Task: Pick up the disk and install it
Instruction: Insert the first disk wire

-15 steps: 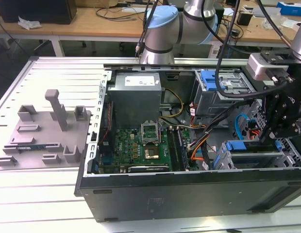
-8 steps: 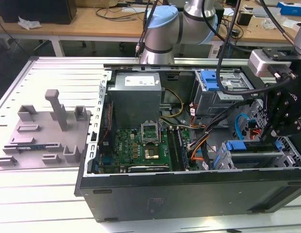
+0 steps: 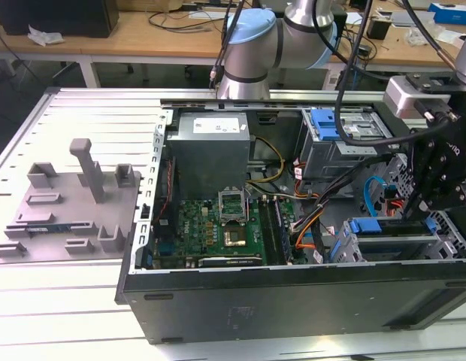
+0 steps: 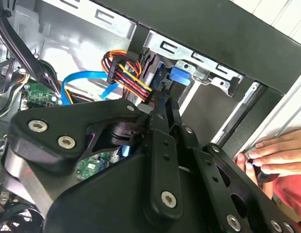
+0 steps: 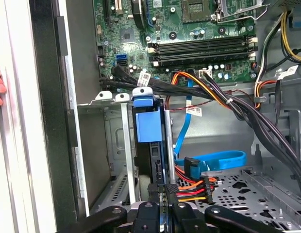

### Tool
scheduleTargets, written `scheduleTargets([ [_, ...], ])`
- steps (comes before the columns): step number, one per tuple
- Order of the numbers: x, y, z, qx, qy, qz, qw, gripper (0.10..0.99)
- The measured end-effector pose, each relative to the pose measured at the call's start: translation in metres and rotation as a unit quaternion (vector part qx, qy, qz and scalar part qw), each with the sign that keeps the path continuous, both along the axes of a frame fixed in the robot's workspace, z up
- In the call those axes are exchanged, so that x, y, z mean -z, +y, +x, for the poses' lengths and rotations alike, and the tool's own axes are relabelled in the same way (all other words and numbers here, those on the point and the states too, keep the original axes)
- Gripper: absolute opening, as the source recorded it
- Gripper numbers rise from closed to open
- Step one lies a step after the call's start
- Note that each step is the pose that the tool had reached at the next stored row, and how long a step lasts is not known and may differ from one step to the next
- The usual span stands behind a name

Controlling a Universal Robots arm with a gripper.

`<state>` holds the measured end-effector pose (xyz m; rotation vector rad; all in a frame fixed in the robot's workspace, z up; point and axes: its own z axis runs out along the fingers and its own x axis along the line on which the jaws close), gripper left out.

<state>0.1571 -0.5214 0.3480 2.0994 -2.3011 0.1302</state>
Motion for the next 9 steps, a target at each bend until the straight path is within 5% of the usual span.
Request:
scheduleTargets([
  [9, 0.001, 0.0014, 0.0, 0.0, 0.0, 0.0, 1.0, 0.169],
])
